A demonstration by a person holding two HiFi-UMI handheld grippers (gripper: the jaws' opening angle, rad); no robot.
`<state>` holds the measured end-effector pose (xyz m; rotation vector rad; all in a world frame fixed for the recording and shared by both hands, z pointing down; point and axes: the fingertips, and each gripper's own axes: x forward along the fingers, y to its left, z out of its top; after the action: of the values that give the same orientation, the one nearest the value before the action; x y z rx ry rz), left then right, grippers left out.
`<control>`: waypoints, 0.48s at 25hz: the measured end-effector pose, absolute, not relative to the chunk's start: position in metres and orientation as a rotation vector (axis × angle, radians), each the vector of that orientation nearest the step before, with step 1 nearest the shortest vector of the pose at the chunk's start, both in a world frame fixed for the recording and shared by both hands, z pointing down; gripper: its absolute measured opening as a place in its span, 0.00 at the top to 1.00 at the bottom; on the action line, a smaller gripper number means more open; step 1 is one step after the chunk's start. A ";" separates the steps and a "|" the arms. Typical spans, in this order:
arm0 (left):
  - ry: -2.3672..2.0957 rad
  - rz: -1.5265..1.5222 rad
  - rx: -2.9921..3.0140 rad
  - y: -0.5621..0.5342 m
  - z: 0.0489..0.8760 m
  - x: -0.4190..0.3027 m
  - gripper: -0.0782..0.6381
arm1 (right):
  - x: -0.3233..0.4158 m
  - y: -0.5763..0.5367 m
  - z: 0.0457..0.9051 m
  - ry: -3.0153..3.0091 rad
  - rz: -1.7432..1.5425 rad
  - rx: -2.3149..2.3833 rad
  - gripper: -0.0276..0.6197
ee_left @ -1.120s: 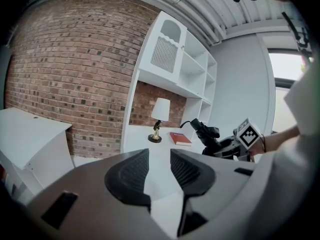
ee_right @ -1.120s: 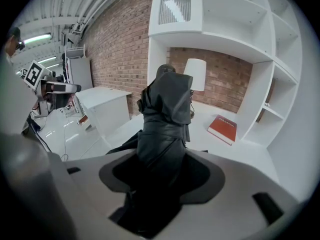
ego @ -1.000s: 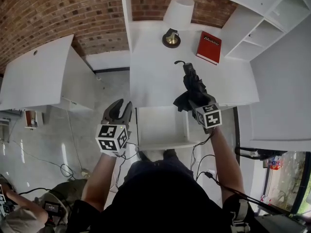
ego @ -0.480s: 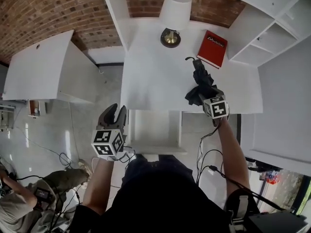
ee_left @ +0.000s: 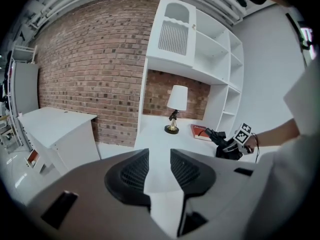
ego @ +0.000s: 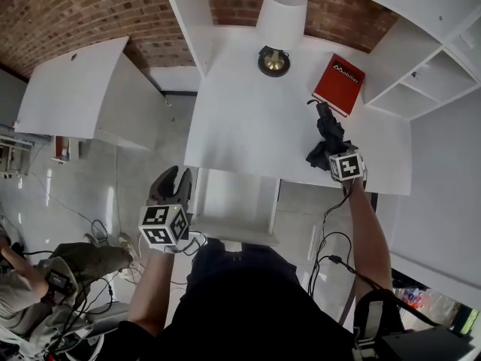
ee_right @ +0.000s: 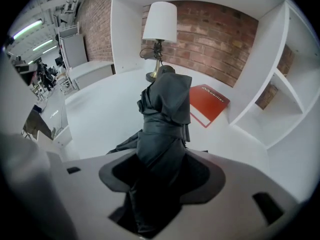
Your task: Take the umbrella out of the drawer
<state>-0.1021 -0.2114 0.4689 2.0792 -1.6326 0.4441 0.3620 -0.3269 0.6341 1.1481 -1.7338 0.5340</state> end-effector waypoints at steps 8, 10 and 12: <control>-1.687 0.501 2.020 -0.195 0.467 -0.082 0.71 | 0.384 -0.352 0.663 -1.707 0.541 1.066 0.58; -1.708 0.511 1.992 -0.187 0.467 -0.080 0.71 | 0.386 -0.356 0.668 -1.702 0.535 1.064 0.57; -1.734 0.509 1.962 -0.180 0.467 -0.082 0.71 | 0.388 -0.360 0.671 -1.708 0.530 1.072 0.55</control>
<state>-0.0816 -0.1797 0.4668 1.9622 -1.7338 0.5088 0.3876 -0.3603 0.6709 1.0724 -1.7076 0.5296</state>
